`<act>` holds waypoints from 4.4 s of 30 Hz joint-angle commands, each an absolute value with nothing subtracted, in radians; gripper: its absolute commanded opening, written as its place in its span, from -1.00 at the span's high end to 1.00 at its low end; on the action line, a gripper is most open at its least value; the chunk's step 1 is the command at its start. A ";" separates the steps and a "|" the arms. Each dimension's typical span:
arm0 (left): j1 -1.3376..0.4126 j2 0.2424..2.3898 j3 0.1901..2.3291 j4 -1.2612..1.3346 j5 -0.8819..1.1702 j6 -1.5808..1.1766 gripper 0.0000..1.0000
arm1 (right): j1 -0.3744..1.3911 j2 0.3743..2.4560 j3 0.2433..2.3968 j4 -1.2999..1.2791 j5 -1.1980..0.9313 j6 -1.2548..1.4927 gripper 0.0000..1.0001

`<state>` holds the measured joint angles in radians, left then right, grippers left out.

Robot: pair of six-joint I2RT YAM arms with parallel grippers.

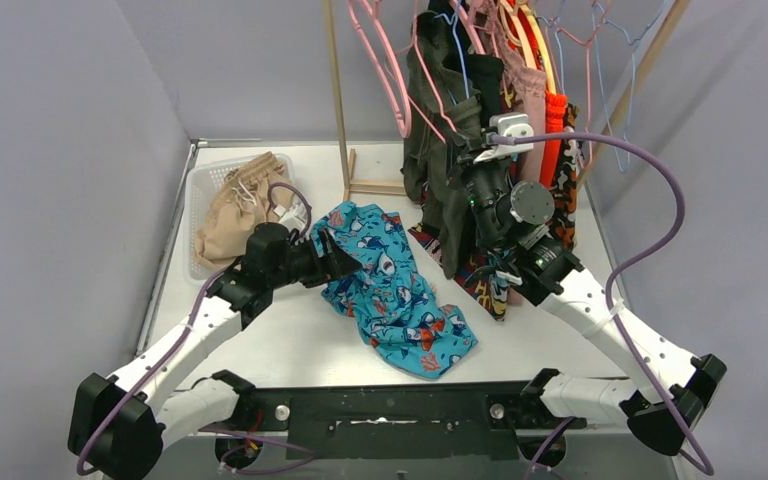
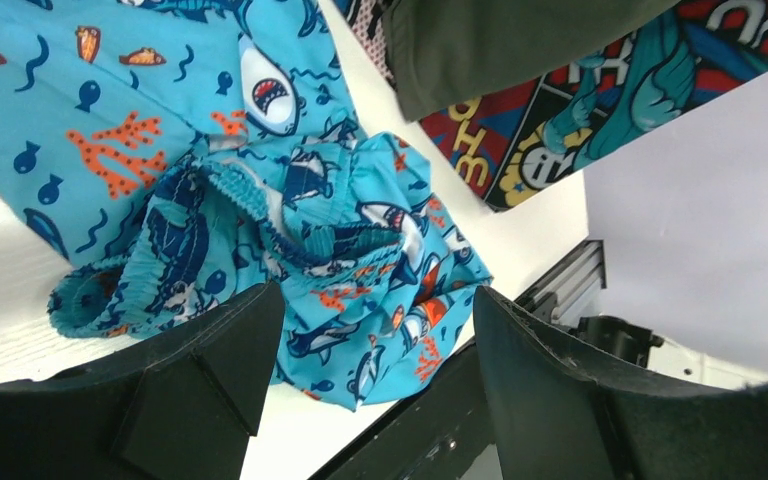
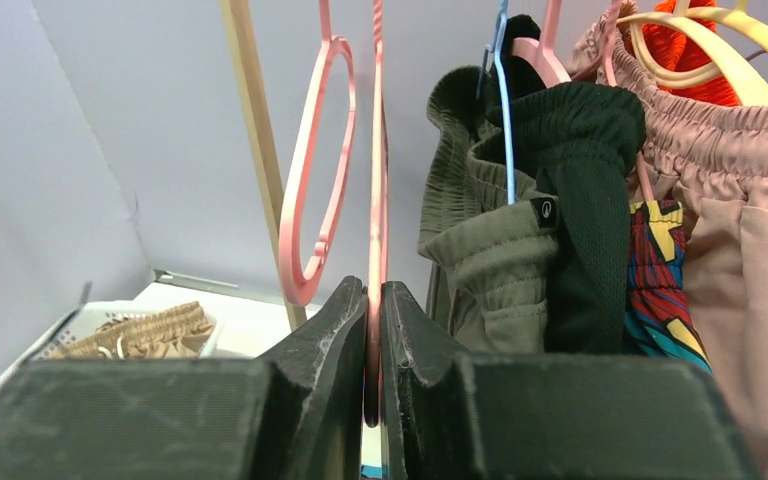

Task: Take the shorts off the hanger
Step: Place the hanger on the clothes rod, then pick up the shorts at the center of the board.

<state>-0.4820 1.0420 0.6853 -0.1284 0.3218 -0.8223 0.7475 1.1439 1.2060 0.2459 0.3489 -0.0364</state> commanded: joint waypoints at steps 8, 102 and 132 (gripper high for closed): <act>-0.505 1.047 0.730 -0.144 0.318 -0.731 -0.38 | 0.756 1.050 1.192 0.398 0.301 -0.008 1.00; -0.877 1.847 0.953 -0.380 -0.323 -0.969 -0.28 | 0.987 0.757 0.469 0.003 0.505 0.448 -0.68; -0.779 1.123 0.798 -0.201 -0.043 -0.329 0.74 | 1.000 0.732 0.446 0.030 0.581 0.555 -0.68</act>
<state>-0.7826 1.0515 0.8291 -0.2962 -0.3344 -0.4156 0.9901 0.7403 0.4305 -0.0170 0.5400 0.5167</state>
